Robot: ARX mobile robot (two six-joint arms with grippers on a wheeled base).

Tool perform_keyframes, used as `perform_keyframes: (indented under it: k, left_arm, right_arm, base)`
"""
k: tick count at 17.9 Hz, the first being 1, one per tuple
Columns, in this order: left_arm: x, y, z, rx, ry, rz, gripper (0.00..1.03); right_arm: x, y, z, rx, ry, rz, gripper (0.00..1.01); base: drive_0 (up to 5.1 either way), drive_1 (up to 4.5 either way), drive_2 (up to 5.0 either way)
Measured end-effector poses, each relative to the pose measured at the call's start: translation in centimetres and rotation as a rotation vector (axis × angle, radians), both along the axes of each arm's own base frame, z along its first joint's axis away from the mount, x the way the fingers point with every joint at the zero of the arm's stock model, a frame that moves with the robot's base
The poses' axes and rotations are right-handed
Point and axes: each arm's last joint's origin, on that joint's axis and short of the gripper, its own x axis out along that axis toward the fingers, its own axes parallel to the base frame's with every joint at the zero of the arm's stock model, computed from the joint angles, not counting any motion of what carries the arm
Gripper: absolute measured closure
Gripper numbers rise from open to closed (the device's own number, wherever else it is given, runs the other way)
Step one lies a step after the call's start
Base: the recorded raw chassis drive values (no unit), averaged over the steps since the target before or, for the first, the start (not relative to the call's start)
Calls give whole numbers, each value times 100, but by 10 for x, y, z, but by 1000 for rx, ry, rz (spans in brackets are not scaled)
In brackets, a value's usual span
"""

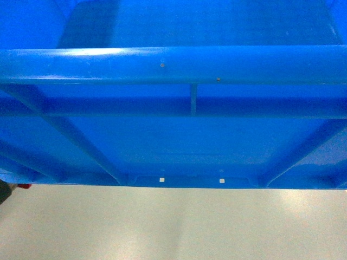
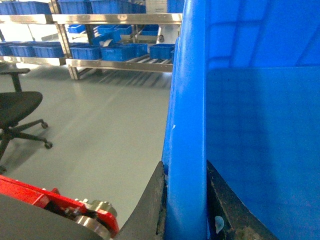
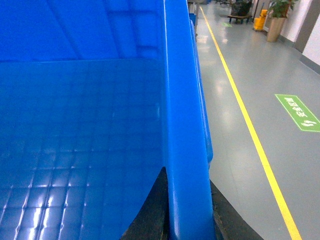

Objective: Place box next to blue box on left shelf

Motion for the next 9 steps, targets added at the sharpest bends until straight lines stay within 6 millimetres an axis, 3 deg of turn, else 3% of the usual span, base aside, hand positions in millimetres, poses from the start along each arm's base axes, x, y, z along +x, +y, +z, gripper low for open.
perform_keyframes:
  k: [9]
  left_arm:
    - [0,0,0,0,-1,0,90]
  right_arm:
    - [0,0,0,0,0,-1,93]
  base:
    - [-156,-156,-156]
